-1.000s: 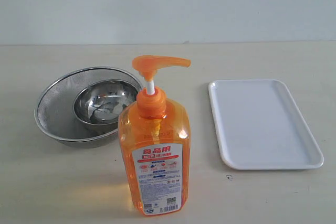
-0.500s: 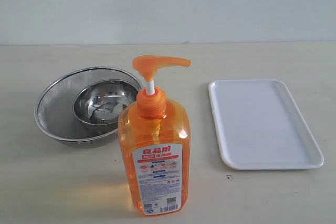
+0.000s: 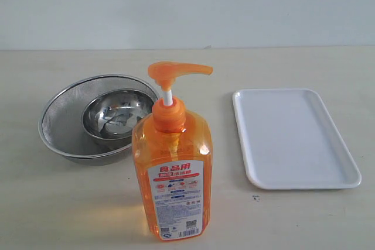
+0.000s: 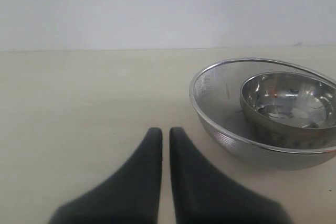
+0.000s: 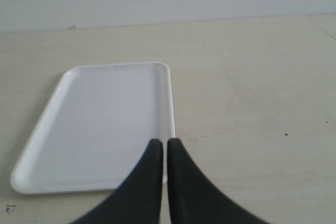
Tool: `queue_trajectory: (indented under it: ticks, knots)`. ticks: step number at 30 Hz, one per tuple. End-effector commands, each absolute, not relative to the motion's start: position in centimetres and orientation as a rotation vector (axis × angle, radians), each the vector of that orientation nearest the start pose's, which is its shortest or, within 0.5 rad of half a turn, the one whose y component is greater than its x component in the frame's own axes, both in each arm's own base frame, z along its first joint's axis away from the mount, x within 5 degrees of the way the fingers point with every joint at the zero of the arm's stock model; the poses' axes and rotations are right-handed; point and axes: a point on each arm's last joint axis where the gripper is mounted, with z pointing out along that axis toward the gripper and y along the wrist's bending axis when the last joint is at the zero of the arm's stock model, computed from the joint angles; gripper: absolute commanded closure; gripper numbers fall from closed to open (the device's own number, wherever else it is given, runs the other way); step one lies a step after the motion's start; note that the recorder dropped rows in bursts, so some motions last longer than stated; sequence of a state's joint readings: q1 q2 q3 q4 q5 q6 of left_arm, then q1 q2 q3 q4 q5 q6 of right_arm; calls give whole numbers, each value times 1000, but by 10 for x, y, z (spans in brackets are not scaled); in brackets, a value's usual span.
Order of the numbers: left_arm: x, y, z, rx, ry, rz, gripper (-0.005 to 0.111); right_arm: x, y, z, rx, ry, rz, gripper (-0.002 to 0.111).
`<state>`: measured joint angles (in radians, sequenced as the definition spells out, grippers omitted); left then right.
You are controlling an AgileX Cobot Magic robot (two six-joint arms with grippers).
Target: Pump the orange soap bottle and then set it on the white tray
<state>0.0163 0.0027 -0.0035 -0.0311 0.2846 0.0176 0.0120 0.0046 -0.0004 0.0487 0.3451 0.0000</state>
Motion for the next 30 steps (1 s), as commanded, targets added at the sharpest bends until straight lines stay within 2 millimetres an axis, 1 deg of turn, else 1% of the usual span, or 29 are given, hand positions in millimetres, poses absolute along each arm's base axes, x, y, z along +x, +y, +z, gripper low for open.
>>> queue_trajectory:
  ticks: [1, 24, 30]
  knots:
    - [55, 0, 188, -27, 1761, -11, 102, 54, 2, 183, 22, 1817, 51, 108]
    - [55, 0, 188, -26, 1764, -11, 102, 54, 2, 183, 12, 1817, 40, 108]
    - [55, 0, 188, -27, 1762, -11, 102, 54, 2, 185, 11, 1794, 39, 108]
